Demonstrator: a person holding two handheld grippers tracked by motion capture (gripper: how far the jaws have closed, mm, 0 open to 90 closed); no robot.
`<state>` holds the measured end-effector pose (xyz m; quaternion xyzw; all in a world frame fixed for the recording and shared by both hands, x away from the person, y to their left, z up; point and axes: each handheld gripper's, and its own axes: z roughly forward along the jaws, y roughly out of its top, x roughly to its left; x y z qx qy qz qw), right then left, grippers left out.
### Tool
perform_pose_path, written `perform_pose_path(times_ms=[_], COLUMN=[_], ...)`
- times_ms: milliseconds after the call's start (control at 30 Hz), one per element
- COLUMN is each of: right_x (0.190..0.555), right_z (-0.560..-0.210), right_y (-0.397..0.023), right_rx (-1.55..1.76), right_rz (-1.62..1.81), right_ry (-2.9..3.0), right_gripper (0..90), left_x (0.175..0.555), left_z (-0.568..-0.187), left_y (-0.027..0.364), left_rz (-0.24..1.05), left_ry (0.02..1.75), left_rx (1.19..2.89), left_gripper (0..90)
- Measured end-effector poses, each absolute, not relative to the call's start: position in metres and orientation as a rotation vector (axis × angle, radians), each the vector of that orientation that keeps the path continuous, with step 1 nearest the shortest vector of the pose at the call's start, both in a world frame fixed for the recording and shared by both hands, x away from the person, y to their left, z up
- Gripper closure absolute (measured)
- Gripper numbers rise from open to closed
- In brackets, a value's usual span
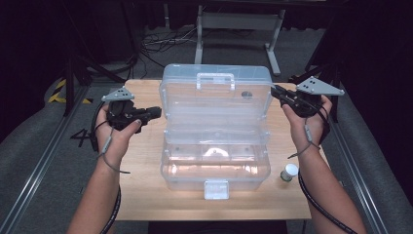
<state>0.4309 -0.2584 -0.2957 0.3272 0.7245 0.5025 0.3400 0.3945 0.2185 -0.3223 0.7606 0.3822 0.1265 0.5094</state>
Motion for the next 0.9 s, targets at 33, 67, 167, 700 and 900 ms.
perform_pose_path(times_ms=[33, 67, 167, 700, 900], right_x=[0.432, 0.433, 0.434, 0.451, 0.459], right_z=[-0.295, -0.295, -0.295, -0.291, -0.289], right_y=[-0.258, -0.259, -0.258, -0.258, -0.258], right_rx=[0.856, 0.86, 0.869, 0.91, 0.932], right_rz=[1.308, 1.31, 1.309, 1.298, 1.299], right_ry=[1.886, 1.887, 1.886, 1.923, 1.936], right_gripper=[83.2, 83.3, 83.5, 84.1, 84.4], left_x=[0.394, 0.394, 0.394, 0.395, 0.393], left_z=[-0.324, -0.325, -0.328, -0.352, -0.355], left_y=[0.22, 0.221, 0.224, 0.24, 0.245], left_rz=[0.306, 0.316, 0.337, 0.35, 0.352], left_ry=[0.927, 0.933, 0.944, 1.016, 1.028], left_rx=[1.83, 1.833, 1.841, 1.878, 1.876], left_gripper=[82.5, 82.6, 82.5, 81.2, 81.2])
